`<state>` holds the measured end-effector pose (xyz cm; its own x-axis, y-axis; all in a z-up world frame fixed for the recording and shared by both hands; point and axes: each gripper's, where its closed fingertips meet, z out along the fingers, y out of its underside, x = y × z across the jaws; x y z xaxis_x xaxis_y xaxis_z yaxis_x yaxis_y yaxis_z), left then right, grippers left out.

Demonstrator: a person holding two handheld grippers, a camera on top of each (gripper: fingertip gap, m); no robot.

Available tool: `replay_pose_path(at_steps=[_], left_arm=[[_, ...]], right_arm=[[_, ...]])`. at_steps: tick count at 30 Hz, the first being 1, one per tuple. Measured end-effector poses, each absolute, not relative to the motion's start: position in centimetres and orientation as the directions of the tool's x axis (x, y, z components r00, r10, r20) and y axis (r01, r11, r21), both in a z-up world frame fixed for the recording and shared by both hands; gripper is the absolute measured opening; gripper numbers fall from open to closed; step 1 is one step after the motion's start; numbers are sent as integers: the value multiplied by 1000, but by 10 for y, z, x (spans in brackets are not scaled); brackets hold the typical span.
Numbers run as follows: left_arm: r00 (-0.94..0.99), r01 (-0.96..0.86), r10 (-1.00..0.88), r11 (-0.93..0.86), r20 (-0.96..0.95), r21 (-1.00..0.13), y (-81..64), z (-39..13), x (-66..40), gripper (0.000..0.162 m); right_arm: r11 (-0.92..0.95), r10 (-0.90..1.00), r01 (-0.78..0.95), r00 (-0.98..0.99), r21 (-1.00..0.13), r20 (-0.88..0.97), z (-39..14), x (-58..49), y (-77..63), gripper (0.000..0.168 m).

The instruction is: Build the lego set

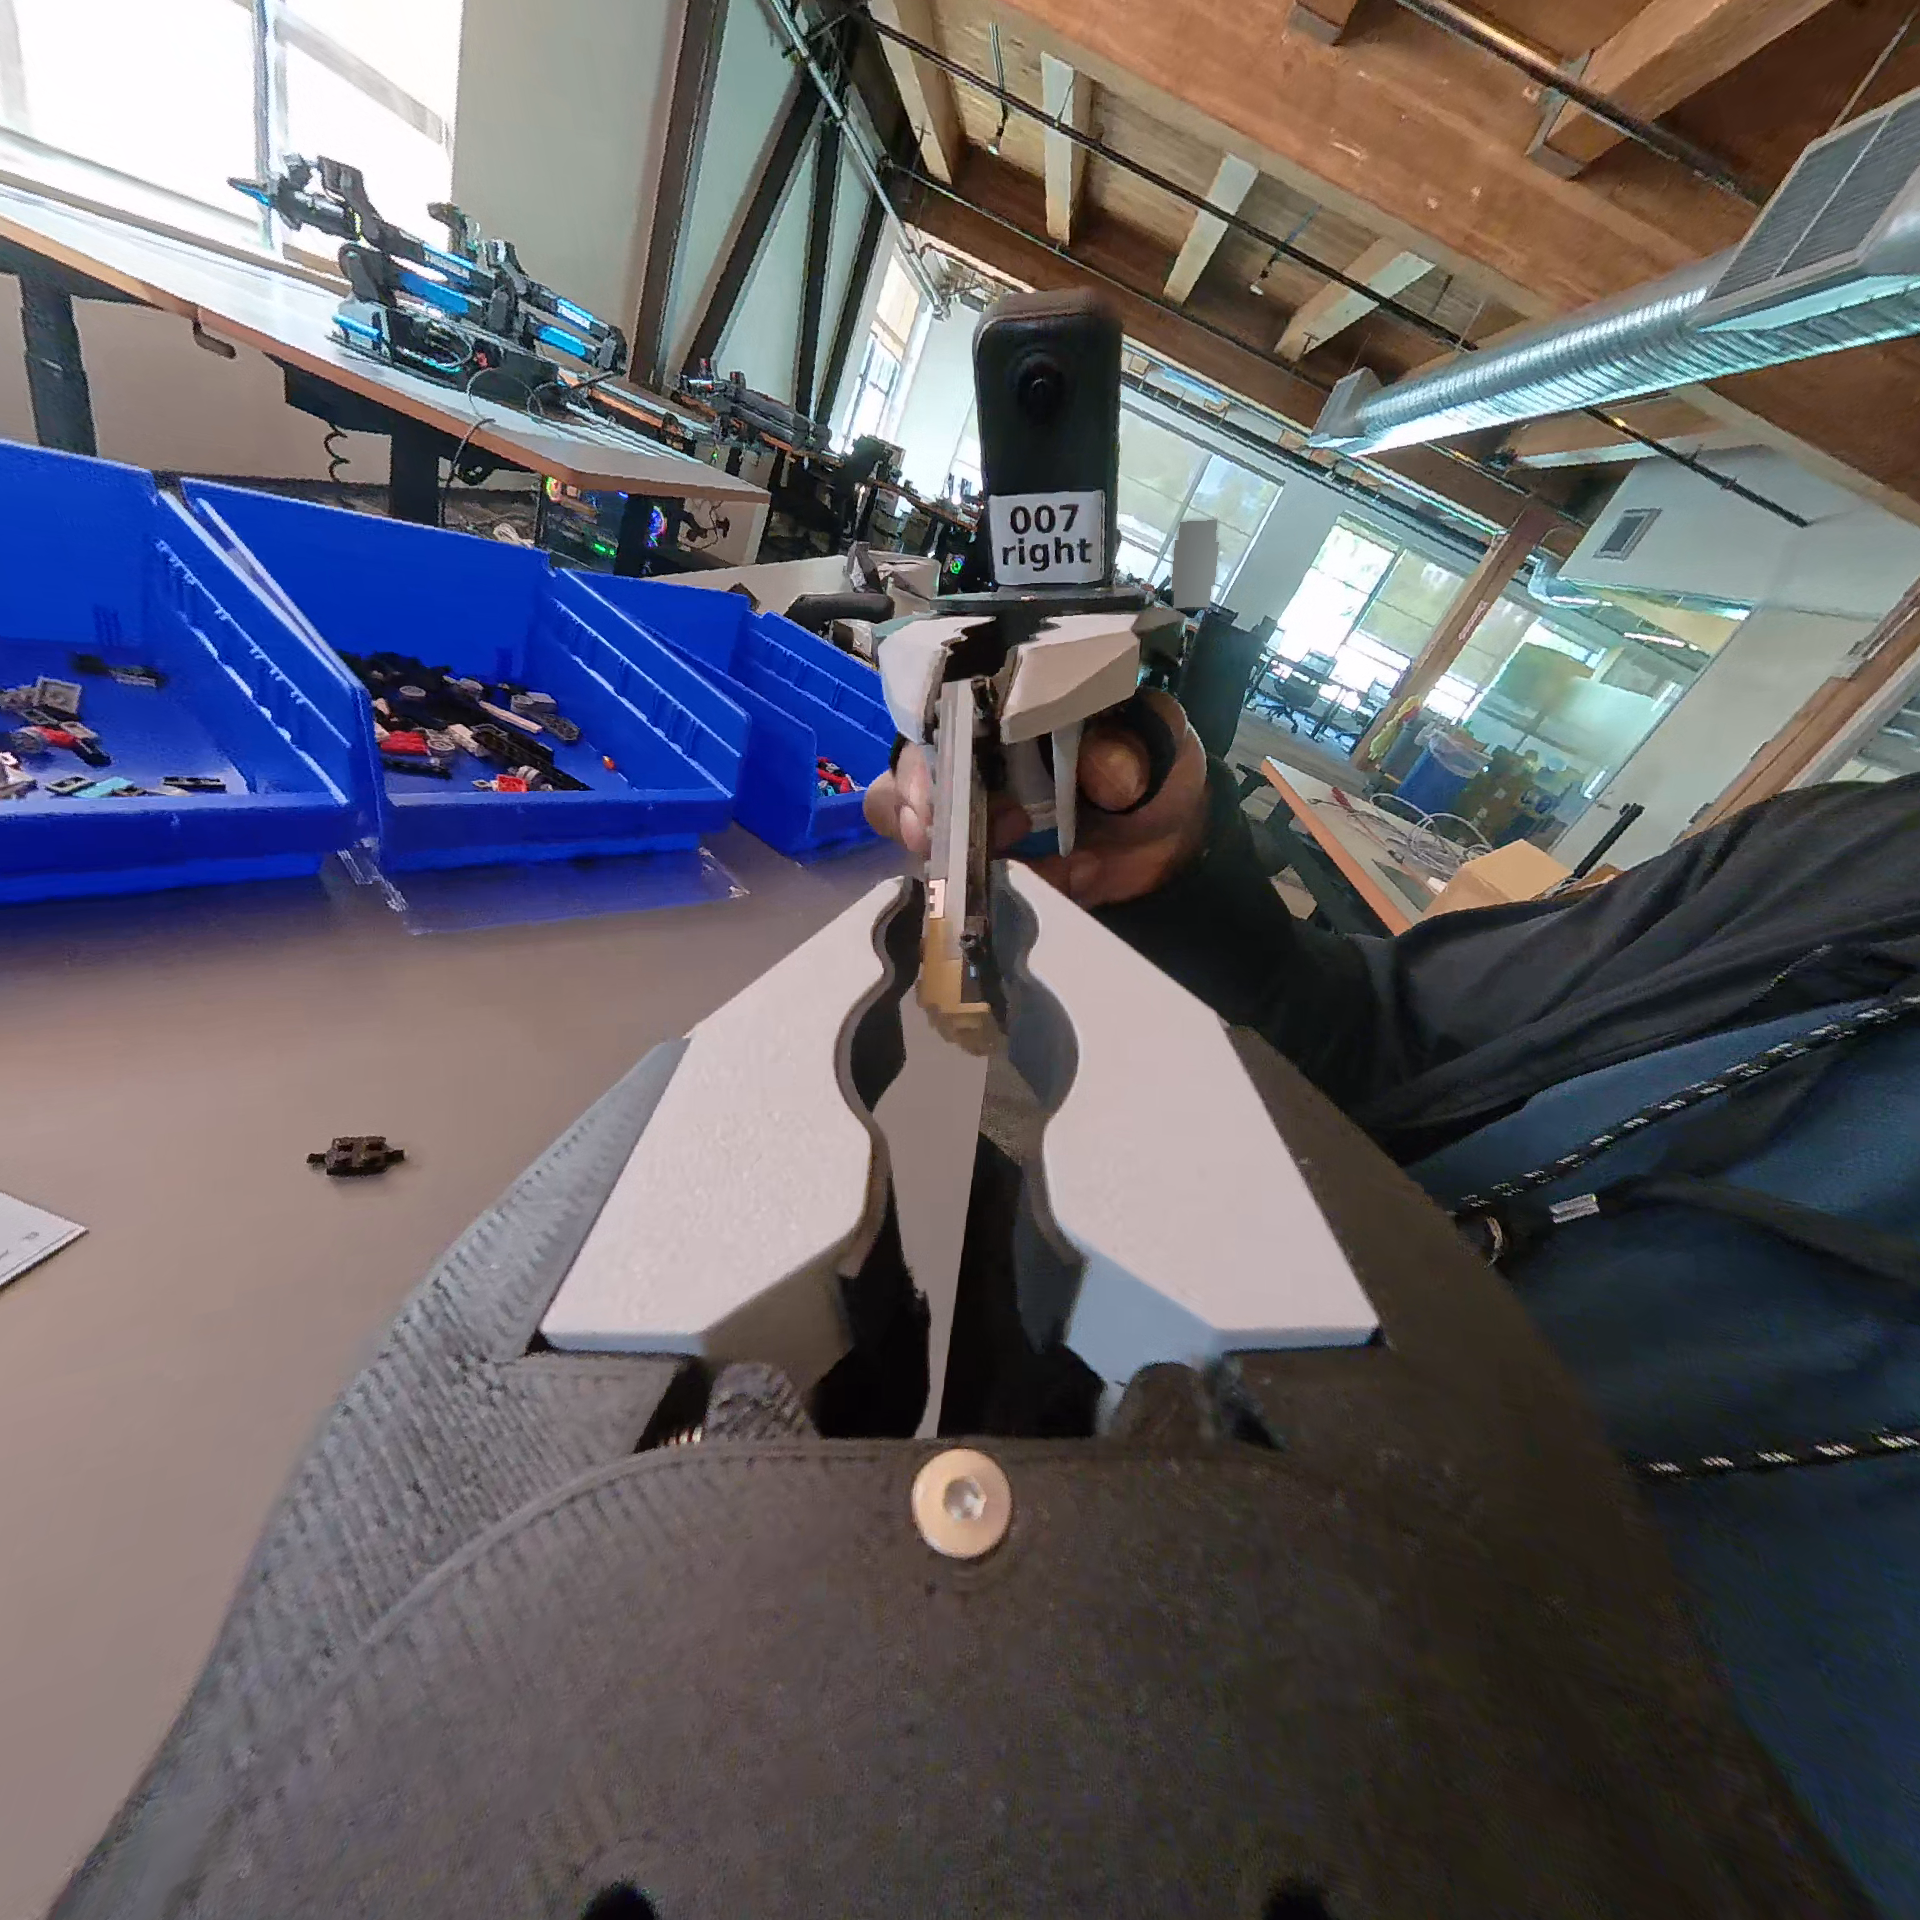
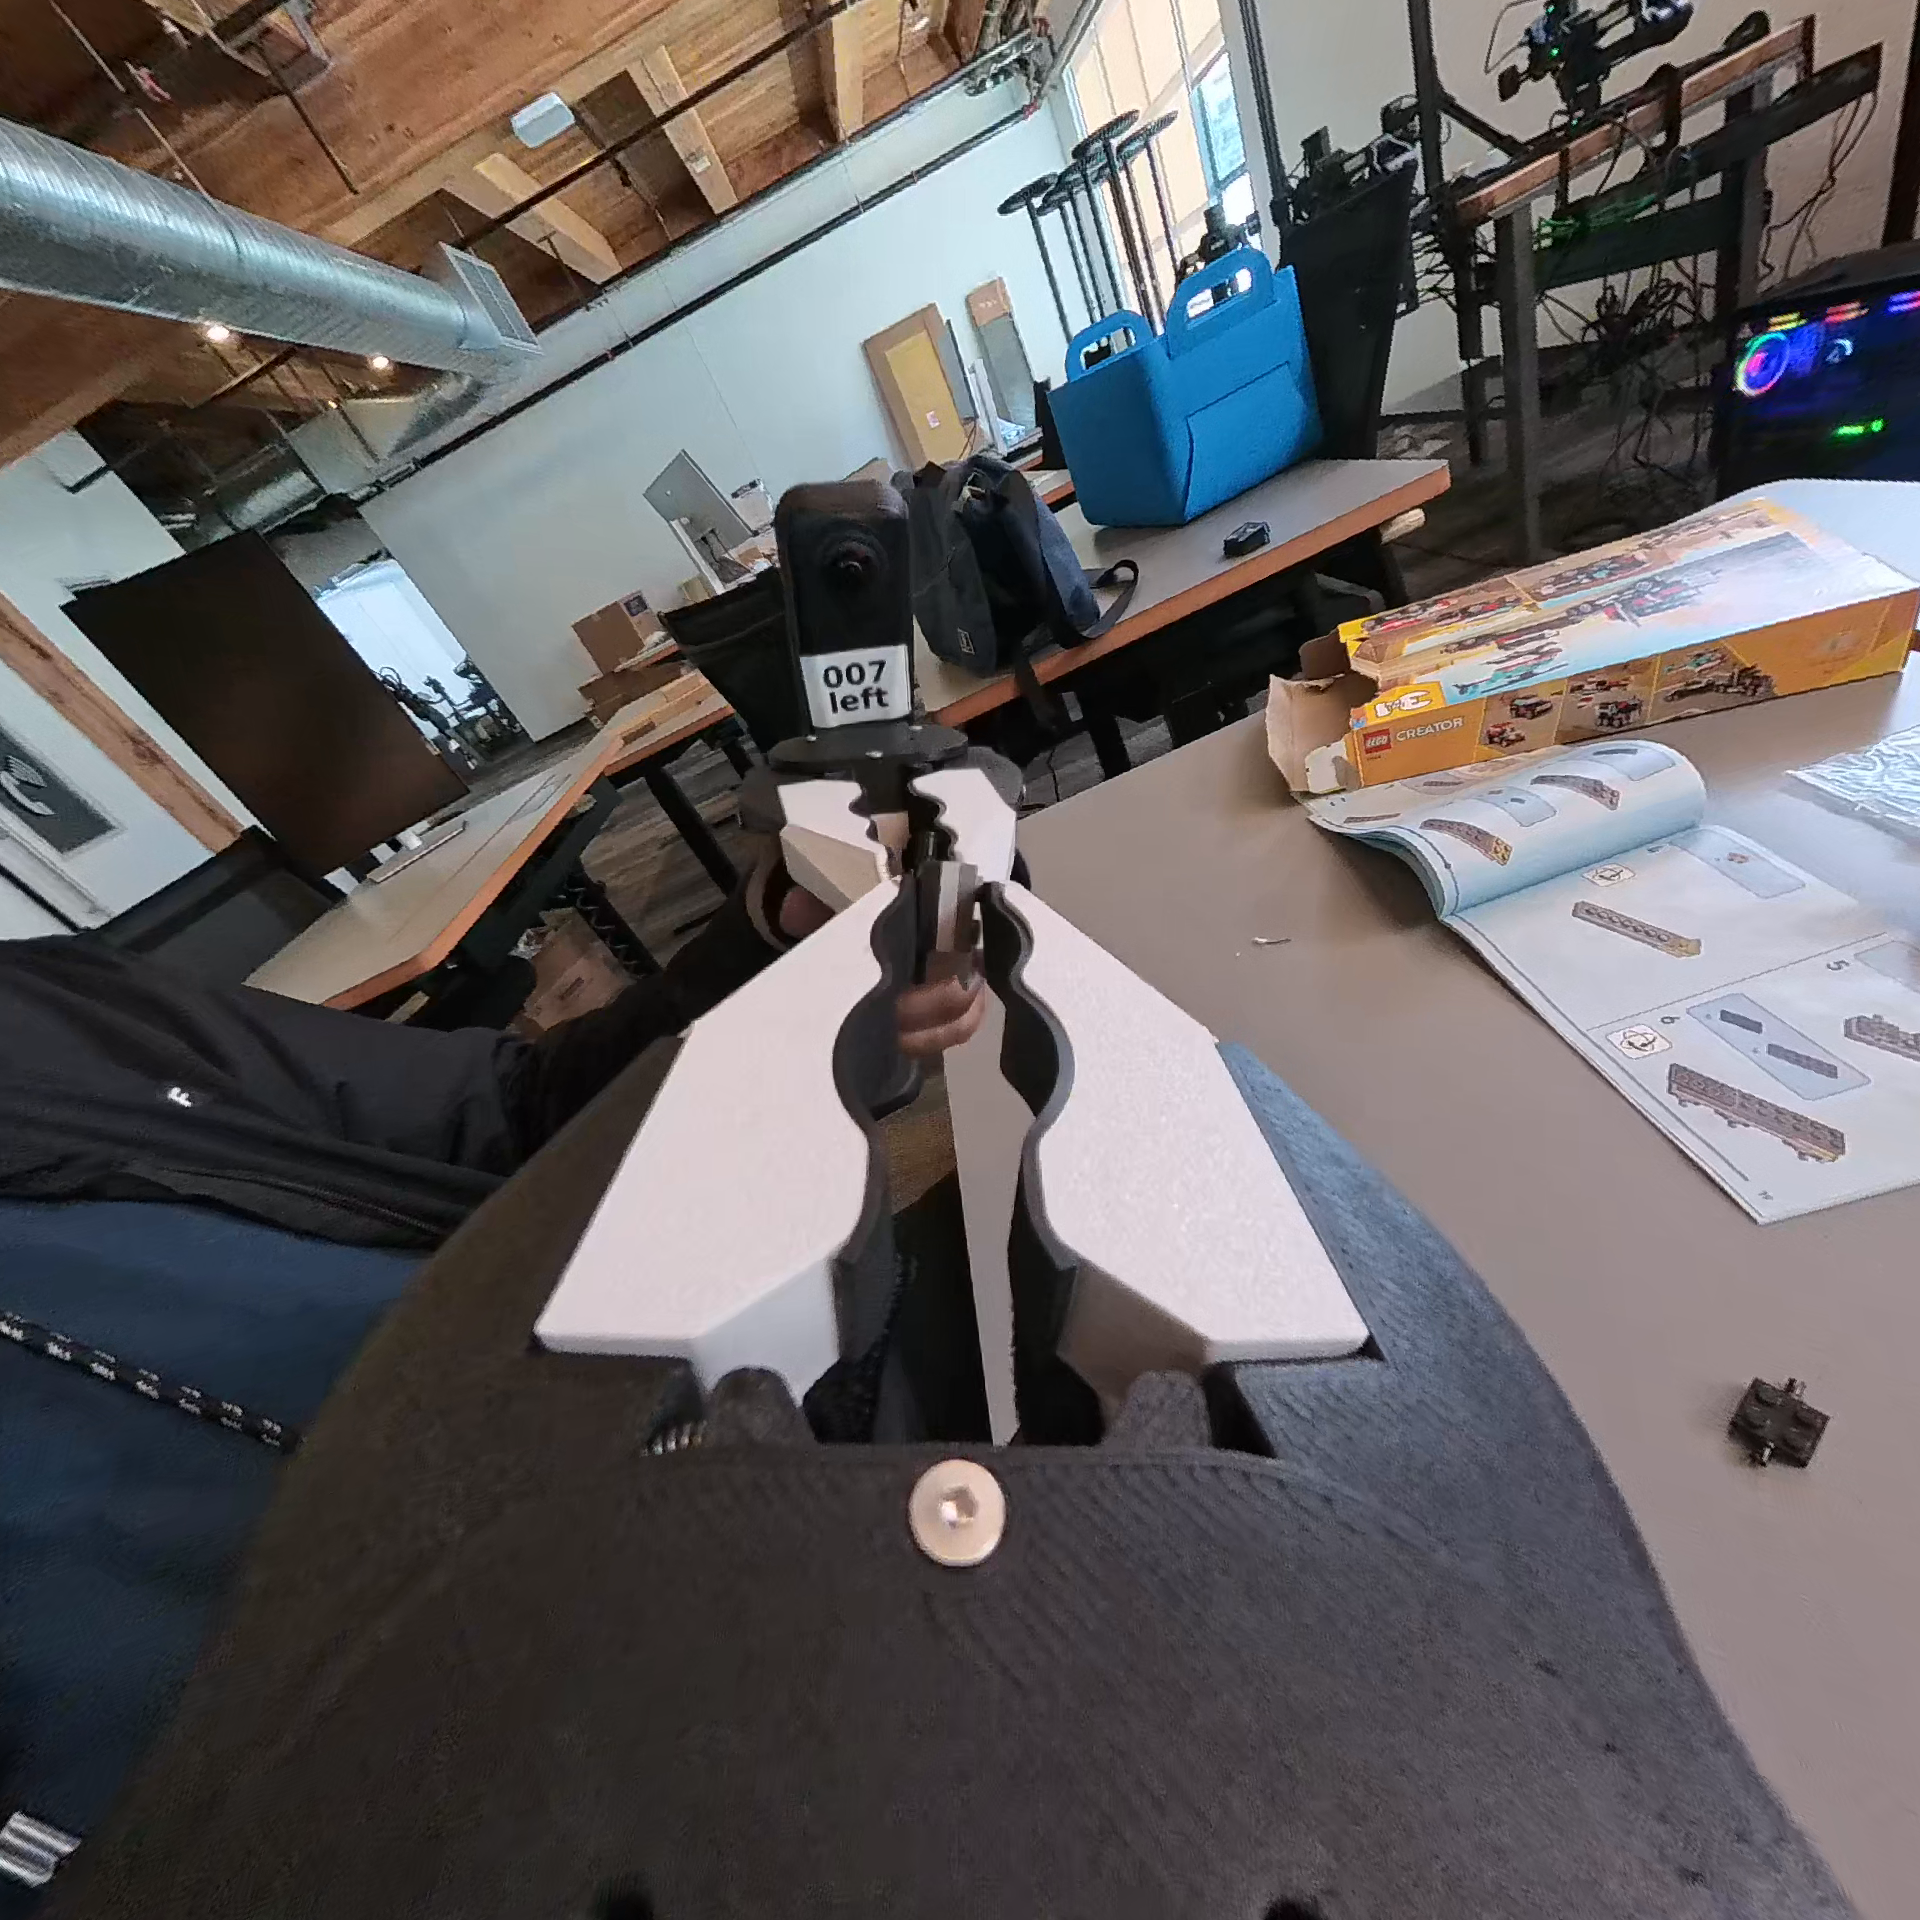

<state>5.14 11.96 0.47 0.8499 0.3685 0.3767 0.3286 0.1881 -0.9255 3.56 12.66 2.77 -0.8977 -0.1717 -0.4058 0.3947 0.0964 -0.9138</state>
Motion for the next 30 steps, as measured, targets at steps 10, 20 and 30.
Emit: replay_pose_path(at_steps=[10,20,30], left_arm=[[731,485,326,368,599,-793,113,-35,34,11],[464,604,246,616,851,-507,79,-88,-3,11],[329,571,222,727,918,-380,51,-120,-22,11]], right_arm=[[111,-128,468,-868,-877,-479,-4,5,120,30],[182,60,463,-886,-867,-460,-70,-48,122,31],[357,293,381,-913,-853,-285,-152,-105,128,31]])
